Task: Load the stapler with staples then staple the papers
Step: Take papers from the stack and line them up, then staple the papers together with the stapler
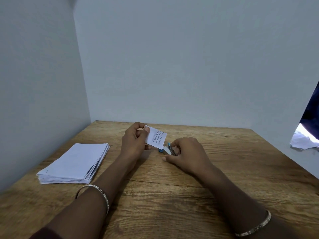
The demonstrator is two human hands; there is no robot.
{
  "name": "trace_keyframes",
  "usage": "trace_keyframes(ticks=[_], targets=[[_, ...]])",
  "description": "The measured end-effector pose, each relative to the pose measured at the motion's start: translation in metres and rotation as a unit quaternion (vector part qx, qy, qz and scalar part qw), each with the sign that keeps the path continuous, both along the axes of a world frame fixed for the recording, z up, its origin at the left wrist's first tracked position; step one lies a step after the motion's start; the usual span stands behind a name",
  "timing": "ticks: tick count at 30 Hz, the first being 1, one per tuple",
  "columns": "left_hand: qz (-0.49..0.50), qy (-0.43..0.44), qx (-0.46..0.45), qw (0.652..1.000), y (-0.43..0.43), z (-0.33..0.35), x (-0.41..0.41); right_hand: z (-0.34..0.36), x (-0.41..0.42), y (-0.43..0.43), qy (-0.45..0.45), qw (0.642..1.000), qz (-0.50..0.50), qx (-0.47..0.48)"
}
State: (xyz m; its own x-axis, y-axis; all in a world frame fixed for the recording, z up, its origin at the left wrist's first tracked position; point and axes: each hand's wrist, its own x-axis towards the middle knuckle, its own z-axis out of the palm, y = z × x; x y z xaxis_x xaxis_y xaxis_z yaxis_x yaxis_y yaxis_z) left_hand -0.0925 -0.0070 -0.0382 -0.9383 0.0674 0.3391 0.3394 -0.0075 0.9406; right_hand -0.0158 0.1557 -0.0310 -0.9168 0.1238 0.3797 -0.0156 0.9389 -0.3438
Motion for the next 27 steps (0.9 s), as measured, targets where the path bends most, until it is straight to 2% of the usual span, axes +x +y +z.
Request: trace_keyframes(ticks=[4, 8, 10, 16, 20, 22, 27], targets=[[0.01, 0.03, -0.034, 0.999, -0.004, -0.002, -0.002, 0.001, -0.001, 0.001, 0.0, 1.0, -0.026, -0.001], [0.098, 0.061, -0.042, 0.992, -0.006, -0.001, -0.006, 0.004, -0.001, 0.004, 0.072, 0.992, -0.075, -0.065], [0.13, 0.068, -0.034, 0.989, -0.009, 0.003, -0.006, 0.004, -0.002, 0.007, 0.104, 0.984, -0.095, -0.113], [0.077, 0.035, 0.032, 0.996, -0.01, 0.01, 0.002, 0.011, -0.004, 0.008, 0.13, 0.943, -0.063, -0.3], [0.003, -0.045, 0.114, 0.992, -0.006, 0.012, 0.004, 0.012, -0.003, 0.004, 0.036, 0.876, -0.001, -0.481], [-0.014, -0.074, 0.154, 0.985, -0.005, 0.01, 0.002, 0.014, -0.004, 0.003, -0.022, 0.846, 0.031, -0.532], [-0.033, -0.083, 0.188, 0.978, -0.004, 0.003, -0.001, 0.015, -0.001, 0.0, -0.108, 0.767, 0.104, -0.624]])
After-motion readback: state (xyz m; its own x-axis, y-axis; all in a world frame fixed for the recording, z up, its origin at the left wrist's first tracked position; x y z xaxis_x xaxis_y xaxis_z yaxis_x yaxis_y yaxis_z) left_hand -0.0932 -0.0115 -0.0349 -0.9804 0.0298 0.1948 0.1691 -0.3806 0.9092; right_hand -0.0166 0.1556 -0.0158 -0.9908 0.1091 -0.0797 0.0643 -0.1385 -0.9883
